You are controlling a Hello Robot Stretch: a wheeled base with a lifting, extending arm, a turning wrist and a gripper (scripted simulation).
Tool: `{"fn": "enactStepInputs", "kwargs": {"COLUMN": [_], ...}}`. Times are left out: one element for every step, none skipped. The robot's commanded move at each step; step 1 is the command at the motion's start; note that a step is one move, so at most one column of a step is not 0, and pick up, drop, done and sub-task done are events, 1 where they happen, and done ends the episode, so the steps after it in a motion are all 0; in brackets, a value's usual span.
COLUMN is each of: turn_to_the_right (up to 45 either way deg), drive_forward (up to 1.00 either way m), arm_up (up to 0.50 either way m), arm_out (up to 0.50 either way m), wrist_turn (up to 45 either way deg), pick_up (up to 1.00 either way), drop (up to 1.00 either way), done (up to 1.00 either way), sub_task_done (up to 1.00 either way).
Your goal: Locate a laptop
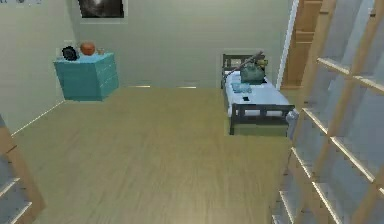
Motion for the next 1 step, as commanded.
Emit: {"fn": "enactStepInputs", "kwargs": {"turn_to_the_right": [0.0], "drive_forward": [1.00], "arm_up": [0.00], "arm_out": [0.00], "wrist_turn": [0.0], "pick_up": [0.00], "drop": [0.00], "done": [0.00], "sub_task_done": [0.00]}}
